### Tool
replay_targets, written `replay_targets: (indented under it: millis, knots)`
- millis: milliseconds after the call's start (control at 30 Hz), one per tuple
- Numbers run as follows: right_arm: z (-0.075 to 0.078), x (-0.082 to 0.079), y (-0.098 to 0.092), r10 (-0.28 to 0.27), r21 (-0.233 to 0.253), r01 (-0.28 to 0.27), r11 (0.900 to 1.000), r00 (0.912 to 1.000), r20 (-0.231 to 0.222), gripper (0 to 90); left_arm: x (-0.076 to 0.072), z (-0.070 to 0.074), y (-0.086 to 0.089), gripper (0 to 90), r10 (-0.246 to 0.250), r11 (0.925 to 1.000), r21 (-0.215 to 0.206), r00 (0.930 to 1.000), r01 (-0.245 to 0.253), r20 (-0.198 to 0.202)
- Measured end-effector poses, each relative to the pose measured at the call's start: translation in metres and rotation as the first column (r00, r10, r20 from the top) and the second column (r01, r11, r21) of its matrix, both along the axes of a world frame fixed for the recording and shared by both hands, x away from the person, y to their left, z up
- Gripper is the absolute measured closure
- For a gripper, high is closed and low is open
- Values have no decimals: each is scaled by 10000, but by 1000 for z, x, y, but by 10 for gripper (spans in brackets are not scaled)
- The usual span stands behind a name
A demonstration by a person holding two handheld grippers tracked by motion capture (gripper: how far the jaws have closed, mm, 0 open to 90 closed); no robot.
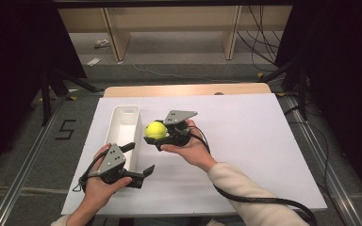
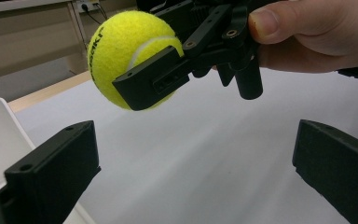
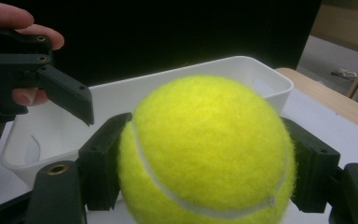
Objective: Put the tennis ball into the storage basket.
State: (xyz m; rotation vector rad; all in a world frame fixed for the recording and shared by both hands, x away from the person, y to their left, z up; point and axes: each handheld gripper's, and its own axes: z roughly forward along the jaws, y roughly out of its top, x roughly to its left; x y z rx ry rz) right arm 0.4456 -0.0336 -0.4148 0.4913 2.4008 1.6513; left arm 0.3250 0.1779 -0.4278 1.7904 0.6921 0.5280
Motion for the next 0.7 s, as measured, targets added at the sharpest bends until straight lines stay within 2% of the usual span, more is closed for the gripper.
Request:
replay_targets:
  millis: [700]
  knots:
    - [2, 0, 4, 56, 24, -56, 10000, 10000, -58, 271, 0, 0, 0, 0, -10, 10000, -28, 10000, 10, 22]
